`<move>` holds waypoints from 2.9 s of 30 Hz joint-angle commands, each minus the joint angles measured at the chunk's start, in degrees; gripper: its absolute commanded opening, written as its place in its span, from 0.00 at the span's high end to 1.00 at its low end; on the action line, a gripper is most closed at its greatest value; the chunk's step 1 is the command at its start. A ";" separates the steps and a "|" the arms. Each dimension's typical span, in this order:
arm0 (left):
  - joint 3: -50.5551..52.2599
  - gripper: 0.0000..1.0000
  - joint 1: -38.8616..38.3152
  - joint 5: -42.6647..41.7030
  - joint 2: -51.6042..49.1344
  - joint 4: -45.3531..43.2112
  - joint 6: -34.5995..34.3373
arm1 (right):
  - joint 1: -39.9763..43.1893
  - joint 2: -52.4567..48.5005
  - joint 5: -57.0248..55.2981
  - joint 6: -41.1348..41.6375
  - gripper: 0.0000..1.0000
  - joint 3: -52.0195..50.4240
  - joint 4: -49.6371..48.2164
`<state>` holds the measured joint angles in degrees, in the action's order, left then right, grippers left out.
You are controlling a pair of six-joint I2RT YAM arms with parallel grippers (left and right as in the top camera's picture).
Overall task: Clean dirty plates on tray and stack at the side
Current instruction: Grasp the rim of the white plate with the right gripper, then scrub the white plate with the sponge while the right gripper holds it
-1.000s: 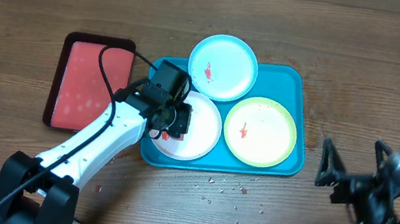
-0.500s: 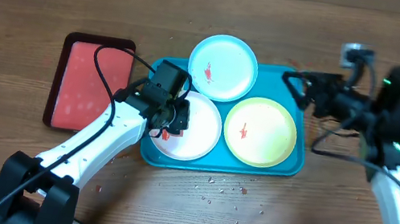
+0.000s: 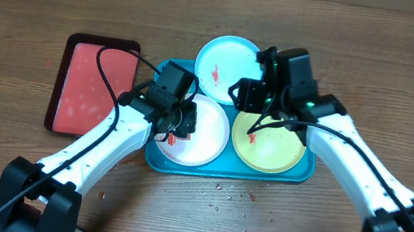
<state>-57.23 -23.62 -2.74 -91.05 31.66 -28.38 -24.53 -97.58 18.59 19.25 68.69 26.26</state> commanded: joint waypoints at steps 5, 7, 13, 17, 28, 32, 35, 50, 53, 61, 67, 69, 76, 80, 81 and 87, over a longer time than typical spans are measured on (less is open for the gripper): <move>-0.22 0.96 -0.02 0.55 0.28 -0.24 -0.57 | -2.91 -6.71 -2.62 -0.20 0.52 1.97 -3.23; -0.22 0.96 -0.04 0.55 0.28 -0.22 -1.07 | -4.26 -7.72 -5.03 -0.44 0.53 1.97 -3.93; -0.07 0.96 -0.17 0.26 0.15 -0.24 -5.16 | -6.49 -9.73 -11.08 -0.59 0.53 1.95 -4.66; 0.52 0.96 -1.16 0.17 -0.90 -0.57 -6.67 | -6.91 -11.28 -11.08 -0.57 0.53 1.95 -4.96; 0.79 0.96 -2.99 -1.99 -8.00 -2.69 -10.03 | -6.91 -13.79 -11.17 -1.73 0.54 1.86 -3.65; 0.79 0.96 -2.99 -1.99 -8.04 -3.56 -9.99 | -6.91 -15.23 -11.47 -2.12 0.59 1.86 -2.91; 0.79 0.96 -2.97 -1.92 -8.04 -3.63 -9.97 | -6.91 -15.87 -11.45 -2.10 0.62 1.86 -2.80; 0.81 0.96 -3.08 -1.97 -8.07 -3.65 -10.03 | -6.95 -15.87 -10.88 -2.05 0.89 1.88 -2.62; 0.83 0.96 -3.10 -1.86 -8.28 -3.85 -10.27 | -6.95 -15.87 -10.88 -2.01 0.89 1.90 -2.71; 0.83 0.56 -3.08 -2.67 -11.02 -3.80 -11.58 | -6.95 -15.87 -11.06 -2.03 0.90 1.90 -3.02; 0.83 0.78 -3.06 -3.61 -11.80 -3.85 -11.50 | -6.95 -15.87 -11.06 -2.03 0.90 1.90 -3.04; 0.83 0.88 -2.99 -2.38 -11.80 -3.87 -11.50 | -6.95 -15.87 -11.08 -2.05 0.90 1.90 -3.04; 0.83 0.96 -2.49 1.51 -11.80 -1.88 -11.47 | -6.95 -15.87 -11.39 -2.05 0.90 1.90 -3.04; 0.81 0.96 -0.85 7.58 -11.72 0.83 -11.50 | -6.95 -15.87 -11.74 -2.05 0.90 1.90 -3.06; 0.81 0.96 -0.26 9.11 -11.65 1.68 -11.47 | -6.95 -15.87 -11.78 -2.05 0.90 1.90 -3.06; 0.70 0.96 3.10 16.87 -11.17 5.03 -8.81 | -6.95 -15.87 -12.15 -2.05 0.90 1.90 -3.34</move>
<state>-57.52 -22.83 4.38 -101.32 35.40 -39.20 -31.29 -112.95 7.92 17.32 69.25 23.59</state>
